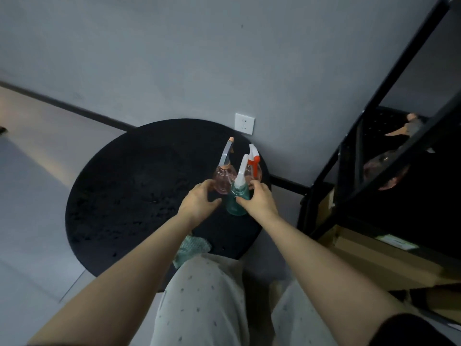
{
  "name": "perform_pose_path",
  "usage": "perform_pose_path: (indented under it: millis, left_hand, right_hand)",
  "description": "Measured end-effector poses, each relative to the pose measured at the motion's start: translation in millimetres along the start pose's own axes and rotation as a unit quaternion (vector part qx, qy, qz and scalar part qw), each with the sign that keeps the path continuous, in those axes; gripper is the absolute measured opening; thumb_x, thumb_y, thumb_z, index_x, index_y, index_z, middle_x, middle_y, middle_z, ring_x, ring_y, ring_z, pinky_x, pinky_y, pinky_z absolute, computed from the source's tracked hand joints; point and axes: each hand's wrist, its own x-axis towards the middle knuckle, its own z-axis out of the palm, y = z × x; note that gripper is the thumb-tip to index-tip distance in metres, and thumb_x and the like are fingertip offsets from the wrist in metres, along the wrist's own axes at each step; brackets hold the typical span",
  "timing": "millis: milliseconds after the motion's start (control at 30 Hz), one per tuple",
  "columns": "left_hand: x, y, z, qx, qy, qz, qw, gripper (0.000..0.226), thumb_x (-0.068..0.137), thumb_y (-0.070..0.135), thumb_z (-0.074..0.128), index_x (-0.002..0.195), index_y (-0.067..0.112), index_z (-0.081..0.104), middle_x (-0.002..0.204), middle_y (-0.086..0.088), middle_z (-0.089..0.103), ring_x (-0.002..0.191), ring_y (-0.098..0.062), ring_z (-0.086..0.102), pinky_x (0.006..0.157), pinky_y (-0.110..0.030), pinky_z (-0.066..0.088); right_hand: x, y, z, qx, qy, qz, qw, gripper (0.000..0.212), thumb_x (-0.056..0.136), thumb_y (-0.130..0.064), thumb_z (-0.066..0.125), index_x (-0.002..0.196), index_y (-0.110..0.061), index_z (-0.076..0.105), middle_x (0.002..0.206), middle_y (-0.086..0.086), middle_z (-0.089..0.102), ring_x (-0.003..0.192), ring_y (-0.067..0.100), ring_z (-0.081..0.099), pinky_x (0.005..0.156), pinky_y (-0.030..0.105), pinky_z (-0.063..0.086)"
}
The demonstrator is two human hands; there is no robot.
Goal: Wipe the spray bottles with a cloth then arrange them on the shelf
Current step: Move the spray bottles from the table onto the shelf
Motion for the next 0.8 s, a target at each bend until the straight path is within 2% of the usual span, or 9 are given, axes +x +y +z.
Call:
perform_pose_path:
  millis: [200, 333, 433, 567, 700, 800]
  left_hand:
    - [17.4, -15.1, 14.1, -0.014, -0.019, -0.014, 1.0, 0.049, 0.085, 0.025, 0.066, 0.131, 0.017, 0.048, 0.131, -0.006, 0.055, 0.121, -0.02, 0.052, 0.099, -0.036, 0.044]
    - [23.6, -17.9, 20.8, -0.014, -0.032, -0.021, 0.999, 0.047, 0.086, 0.025, 0.065, 0.129, 0.018, 0.049, 0.131, -0.005, 0.054, 0.122, -0.02, 0.05, 0.099, -0.035, 0.043]
    - [23.8, -14.0, 24.3, -0.008, -0.047, -0.01, 0.999, 0.046, 0.086, 0.025, 0.065, 0.129, 0.019, 0.049, 0.13, -0.005, 0.054, 0.123, -0.019, 0.049, 0.098, -0.03, 0.04]
    - [19.1, -1.6, 25.3, -0.007, -0.049, 0.007, 0.999, 0.048, 0.086, 0.023, 0.065, 0.131, 0.018, 0.049, 0.131, -0.006, 0.053, 0.123, -0.019, 0.049, 0.099, -0.03, 0.041]
    - [9.6, 24.9, 25.3, -0.005, -0.047, 0.043, 0.998, 0.049, 0.085, 0.019, 0.065, 0.132, 0.014, 0.05, 0.13, -0.006, 0.053, 0.121, -0.019, 0.049, 0.099, -0.026, 0.038]
    - [-1.5, 52.9, 26.9, -0.01, -0.061, 0.095, 0.994, 0.047, 0.085, 0.018, 0.066, 0.129, 0.014, 0.052, 0.125, 0.001, 0.054, 0.118, -0.015, 0.051, 0.1, -0.025, 0.039]
  right_hand:
    - [27.5, -3.5, 24.4, 0.0, 0.003, 0.029, 1.0, 0.074, 0.081, -0.038, 0.07, 0.141, -0.019, 0.033, 0.139, 0.007, 0.045, 0.12, 0.031, 0.05, 0.09, 0.041, 0.046]
    - [34.2, -3.3, 30.3, 0.03, 0.004, 0.026, 0.999, 0.053, 0.083, -0.033, 0.069, 0.128, -0.018, 0.046, 0.123, 0.008, 0.058, 0.111, 0.031, 0.057, 0.087, 0.039, 0.048]
    - [30.6, -0.6, 25.0, 0.031, 0.005, 0.009, 0.999, 0.049, 0.082, -0.032, 0.07, 0.124, -0.018, 0.05, 0.116, 0.008, 0.062, 0.107, 0.03, 0.06, 0.084, 0.036, 0.049]
    - [15.7, 3.2, 6.4, 0.054, 0.017, -0.01, 0.998, 0.052, 0.077, -0.036, 0.073, 0.123, -0.022, 0.053, 0.115, 0.004, 0.063, 0.105, 0.026, 0.061, 0.085, 0.041, 0.054]
    - [-6.8, 6.9, -30.9, 0.053, 0.01, -0.037, 0.998, 0.046, 0.076, -0.033, 0.072, 0.117, -0.02, 0.058, 0.11, 0.004, 0.065, 0.1, 0.024, 0.062, 0.082, 0.038, 0.053]
    - [-30.4, 12.3, -66.5, 0.056, 0.015, -0.046, 0.997, 0.043, 0.075, -0.035, 0.072, 0.113, -0.02, 0.059, 0.108, 0.003, 0.065, 0.098, 0.023, 0.062, 0.08, 0.037, 0.053]
